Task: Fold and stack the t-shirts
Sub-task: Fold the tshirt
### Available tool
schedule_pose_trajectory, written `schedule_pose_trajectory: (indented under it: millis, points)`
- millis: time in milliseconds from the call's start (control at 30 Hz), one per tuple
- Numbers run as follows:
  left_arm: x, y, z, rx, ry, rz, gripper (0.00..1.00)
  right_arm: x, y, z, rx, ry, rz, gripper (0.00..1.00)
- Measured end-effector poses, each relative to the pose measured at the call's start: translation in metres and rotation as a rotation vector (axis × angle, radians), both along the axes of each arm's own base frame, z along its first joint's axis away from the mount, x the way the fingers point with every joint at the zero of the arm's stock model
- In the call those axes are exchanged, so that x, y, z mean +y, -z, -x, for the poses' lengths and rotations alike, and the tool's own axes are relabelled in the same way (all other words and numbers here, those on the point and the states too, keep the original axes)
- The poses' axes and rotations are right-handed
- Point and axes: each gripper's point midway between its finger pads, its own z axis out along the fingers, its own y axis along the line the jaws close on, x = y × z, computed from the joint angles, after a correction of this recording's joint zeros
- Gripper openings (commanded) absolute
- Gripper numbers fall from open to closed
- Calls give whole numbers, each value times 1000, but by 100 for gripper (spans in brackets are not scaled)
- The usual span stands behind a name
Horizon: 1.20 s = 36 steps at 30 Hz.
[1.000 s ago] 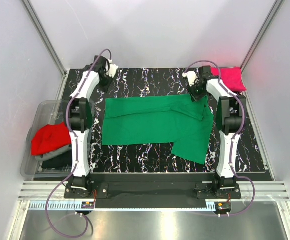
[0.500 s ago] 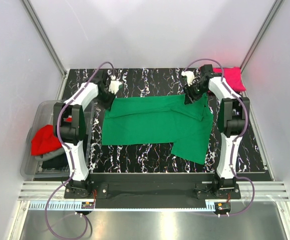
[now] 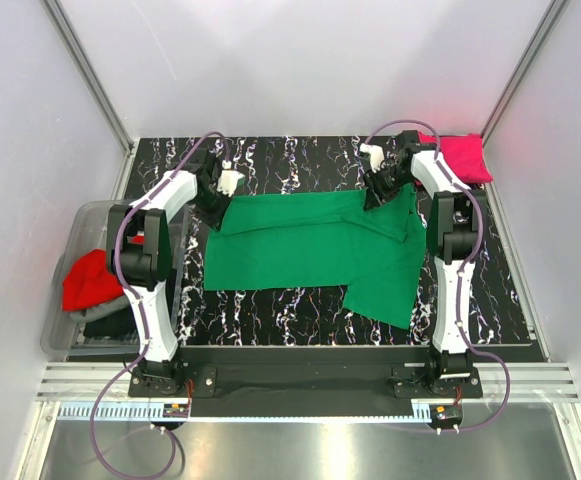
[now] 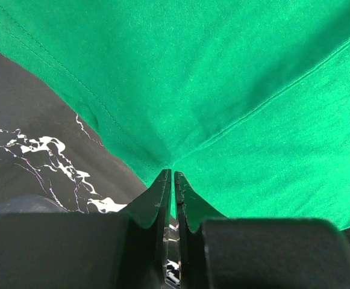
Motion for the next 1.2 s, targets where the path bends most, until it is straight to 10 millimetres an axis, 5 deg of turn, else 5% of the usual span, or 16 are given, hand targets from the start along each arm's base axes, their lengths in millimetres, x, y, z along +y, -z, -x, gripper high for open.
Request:
schedule_pose_trajectory:
  millis: [233, 467, 733, 967, 1200]
  points:
    - [3, 0, -2, -9, -4, -14, 10, 3, 7, 11, 65, -14, -18, 34]
    - [5, 0, -4, -16, -7, -26, 11, 9, 5, 18, 91, -39, -36, 10]
    - [6, 0, -5, -22, -9, -36, 11, 12, 4, 26, 115, -47, -46, 6]
    - [7, -5, -8, -46, -7, -38, 11, 22, -12, 74, 167, -86, -41, 6]
    - [6, -15, -14, -91, 0, -34, 11, 58, -51, 135, 144, -189, -41, 25]
